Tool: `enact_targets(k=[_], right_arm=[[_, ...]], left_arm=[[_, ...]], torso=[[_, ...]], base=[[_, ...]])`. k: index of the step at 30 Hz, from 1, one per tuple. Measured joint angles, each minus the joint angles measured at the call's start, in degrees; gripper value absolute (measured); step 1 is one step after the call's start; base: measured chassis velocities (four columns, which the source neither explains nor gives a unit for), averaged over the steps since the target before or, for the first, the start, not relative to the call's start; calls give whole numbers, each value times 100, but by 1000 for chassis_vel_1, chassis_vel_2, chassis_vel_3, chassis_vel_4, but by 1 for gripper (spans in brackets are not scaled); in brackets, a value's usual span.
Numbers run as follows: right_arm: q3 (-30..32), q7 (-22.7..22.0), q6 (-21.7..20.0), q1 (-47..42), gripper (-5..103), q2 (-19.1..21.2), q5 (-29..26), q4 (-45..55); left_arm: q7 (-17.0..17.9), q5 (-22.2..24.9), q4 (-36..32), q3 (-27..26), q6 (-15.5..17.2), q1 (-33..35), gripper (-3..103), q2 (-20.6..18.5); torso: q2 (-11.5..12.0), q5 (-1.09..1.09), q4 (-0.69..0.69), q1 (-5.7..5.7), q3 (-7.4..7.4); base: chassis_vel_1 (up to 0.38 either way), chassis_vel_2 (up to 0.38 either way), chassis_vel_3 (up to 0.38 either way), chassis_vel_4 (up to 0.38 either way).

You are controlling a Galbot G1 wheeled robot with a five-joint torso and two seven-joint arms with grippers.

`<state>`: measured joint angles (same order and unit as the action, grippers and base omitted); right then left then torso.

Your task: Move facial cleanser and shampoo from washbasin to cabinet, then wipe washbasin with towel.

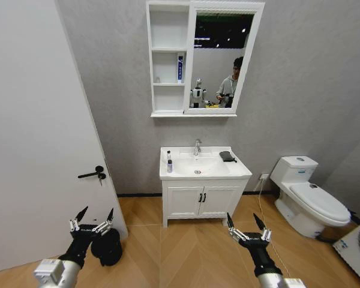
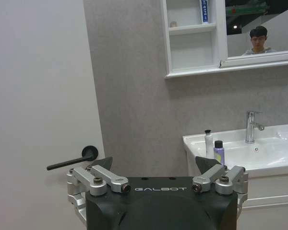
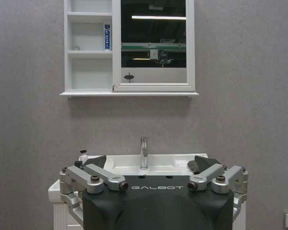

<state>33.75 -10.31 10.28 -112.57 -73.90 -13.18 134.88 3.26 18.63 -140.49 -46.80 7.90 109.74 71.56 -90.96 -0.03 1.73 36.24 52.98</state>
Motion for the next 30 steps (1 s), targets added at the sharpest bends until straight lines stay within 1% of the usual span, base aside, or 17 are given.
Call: enact_targets(k=[10,15,18,19,22,23,25,27,28,29,30], right_arm=[[-11,-13,16,-15,100,-44,-9,8],[-21,-21,51,-26,100,-79,1,15],[-23,-23,73,-42,100,-89,8,21],[-24,-24,83,-50,100,-91,11,31],[-24,-24,105,-61,100,-95,16,48],[-26,-15,145,-85,100,-108,35,69],[-27,-11,164,-91,100,-115,51,70],[-42,-1,203,-106,100,-138,87,71],[-42,-1,203,-106,100,-138,87,71],[-50,4,225,-114,100,-147,117,71],[-54,4,242,-116,100,-150,129,71]], left_arm=[[2,-45,-9,28,11,25,98,19],[2,-57,-11,30,11,38,98,21],[0,-67,-12,36,11,39,98,28],[-1,-71,-12,39,11,38,98,30],[-3,-81,-12,46,10,39,98,34],[-9,-91,-10,57,9,46,98,40],[-44,-95,-10,63,7,59,98,41],[-205,-158,-30,94,-24,112,98,41],[-205,-158,-30,94,-24,112,98,41],[-292,-198,-33,121,-53,131,98,37],[-322,-219,-34,133,-63,137,98,36]], torso=[[0,0,0,-1,0],[-2,-1,0,-2,-1],[-2,1,2,-2,-1],[-2,-2,1,-1,0],[0,3,-2,1,0],[0,1,1,1,0],[0,0,1,1,1],[0,0,0,1,0],[0,0,0,1,0],[-1,-3,2,0,0],[-1,0,0,0,0]], base=[[0,0,0,0],[-92,118,91,-113],[-194,170,181,-232],[-211,210,225,-249],[-222,224,267,-248],[-269,256,274,-301],[-286,292,274,-301],[-292,325,329,-309],[-298,325,347,-329],[-323,337,363,-352],[-335,376,363,-352]])
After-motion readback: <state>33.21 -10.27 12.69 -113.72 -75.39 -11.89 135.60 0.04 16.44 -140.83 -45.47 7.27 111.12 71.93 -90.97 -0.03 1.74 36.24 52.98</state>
